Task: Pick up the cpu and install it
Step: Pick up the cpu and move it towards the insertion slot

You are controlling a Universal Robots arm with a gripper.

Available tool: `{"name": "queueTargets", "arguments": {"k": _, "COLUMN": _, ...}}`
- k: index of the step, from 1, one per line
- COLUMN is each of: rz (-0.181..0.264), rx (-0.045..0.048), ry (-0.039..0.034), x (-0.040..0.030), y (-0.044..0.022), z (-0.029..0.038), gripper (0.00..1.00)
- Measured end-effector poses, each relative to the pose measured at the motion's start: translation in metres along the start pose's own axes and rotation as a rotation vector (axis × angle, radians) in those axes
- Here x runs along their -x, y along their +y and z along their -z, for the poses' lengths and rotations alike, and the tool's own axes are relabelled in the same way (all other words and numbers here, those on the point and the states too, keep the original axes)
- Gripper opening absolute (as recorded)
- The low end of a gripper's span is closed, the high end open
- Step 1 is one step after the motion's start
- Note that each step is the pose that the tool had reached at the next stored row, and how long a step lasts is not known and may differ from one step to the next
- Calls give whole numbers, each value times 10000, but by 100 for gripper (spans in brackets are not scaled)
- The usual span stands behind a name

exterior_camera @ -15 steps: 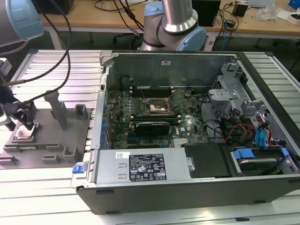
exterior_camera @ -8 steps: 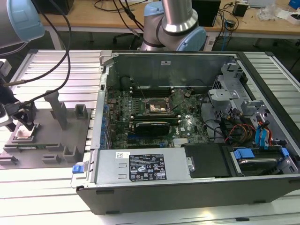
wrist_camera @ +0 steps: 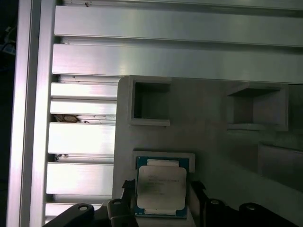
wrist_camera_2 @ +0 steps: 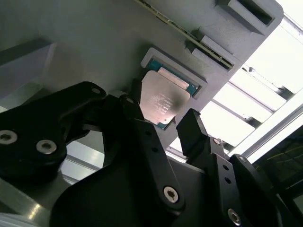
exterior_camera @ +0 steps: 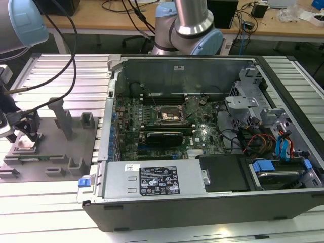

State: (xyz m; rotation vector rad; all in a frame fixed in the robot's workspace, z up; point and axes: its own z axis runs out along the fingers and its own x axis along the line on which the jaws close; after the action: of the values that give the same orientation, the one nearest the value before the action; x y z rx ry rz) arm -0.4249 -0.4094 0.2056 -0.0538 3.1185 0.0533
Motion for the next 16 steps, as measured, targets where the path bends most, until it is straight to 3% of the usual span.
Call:
{"name": "queueTargets", "arguments": {"k": 1, "rz": 0, "rx": -3, "ry": 0, "x": 0, "y": 0, "z": 0, "gripper": 56}}
{"name": "queueTargets", "arguments": {"k": 2, "rz": 0, "rx": -6, "ry": 0, "x": 0, "y": 0, "z": 0, "gripper": 62}}
{"name": "queueTargets", "arguments": {"k": 16, "rz": 1, "rx": -52, "ry": 2, "x": -2, "y": -3, "z": -96, "gripper": 62}}
